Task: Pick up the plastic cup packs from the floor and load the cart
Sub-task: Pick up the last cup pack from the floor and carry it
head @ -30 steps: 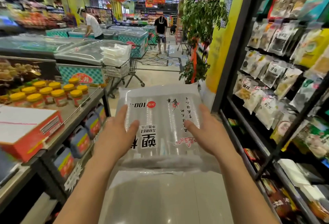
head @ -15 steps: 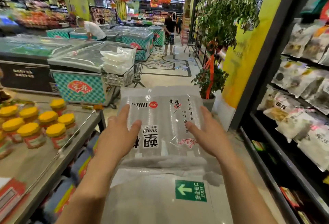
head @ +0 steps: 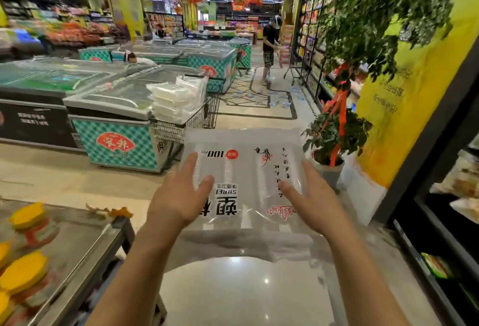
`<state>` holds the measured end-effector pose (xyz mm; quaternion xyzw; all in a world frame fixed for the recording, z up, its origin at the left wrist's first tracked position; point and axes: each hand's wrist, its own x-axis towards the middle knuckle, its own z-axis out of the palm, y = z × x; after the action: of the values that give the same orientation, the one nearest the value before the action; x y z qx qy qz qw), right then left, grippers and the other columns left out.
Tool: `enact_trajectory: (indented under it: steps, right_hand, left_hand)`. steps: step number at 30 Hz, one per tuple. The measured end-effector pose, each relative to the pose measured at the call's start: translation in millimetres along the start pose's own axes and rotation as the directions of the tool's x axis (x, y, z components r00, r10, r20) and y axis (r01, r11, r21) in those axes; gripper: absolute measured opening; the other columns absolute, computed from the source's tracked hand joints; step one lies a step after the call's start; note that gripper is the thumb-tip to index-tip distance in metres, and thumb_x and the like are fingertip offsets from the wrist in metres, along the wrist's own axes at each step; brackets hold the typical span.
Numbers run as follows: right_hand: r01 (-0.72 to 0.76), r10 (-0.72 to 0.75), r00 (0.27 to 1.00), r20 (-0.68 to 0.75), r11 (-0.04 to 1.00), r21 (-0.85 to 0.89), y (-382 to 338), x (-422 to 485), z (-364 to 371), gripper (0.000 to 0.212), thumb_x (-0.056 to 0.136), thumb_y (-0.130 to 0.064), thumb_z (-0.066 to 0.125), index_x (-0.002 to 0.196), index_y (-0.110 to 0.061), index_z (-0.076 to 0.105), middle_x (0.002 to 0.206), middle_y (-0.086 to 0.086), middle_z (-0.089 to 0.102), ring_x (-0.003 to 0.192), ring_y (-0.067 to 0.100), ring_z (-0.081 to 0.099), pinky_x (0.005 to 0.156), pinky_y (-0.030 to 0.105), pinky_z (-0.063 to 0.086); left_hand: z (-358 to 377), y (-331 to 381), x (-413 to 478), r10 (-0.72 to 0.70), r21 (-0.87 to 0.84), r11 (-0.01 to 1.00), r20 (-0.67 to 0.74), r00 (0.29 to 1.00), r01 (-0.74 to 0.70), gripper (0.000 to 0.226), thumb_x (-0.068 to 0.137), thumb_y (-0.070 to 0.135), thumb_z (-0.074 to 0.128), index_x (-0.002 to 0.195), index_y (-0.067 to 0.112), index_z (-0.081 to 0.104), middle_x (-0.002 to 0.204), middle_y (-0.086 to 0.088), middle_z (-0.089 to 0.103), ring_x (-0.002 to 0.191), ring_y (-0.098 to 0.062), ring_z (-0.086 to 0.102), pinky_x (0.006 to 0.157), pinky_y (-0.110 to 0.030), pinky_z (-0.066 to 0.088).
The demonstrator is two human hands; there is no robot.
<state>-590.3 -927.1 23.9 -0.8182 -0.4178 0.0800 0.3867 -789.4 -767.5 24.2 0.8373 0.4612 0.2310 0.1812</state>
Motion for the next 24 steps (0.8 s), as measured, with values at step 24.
enact_trajectory:
  steps: [24]
  right_hand:
    - [0.098,-0.105,0.987,0.118,0.993,0.064,58.7,661.4,140.3,0.068,0.09,-0.045,0.058,0.148,-0.031,0.025,0.128,0.002,0.053,0.124,0.02,0.044,0.082,0.029,0.033]
  left_hand:
    - [171.3,-20.0,607.9,-0.198,-0.012,0.98,-0.07,0.978,0.197,0.068,0.09,0.061,0.041,0.15,0.043,0.015,0.147,-0.014,0.039,0.131,-0.033,0.042,0.101,-0.043,0.038]
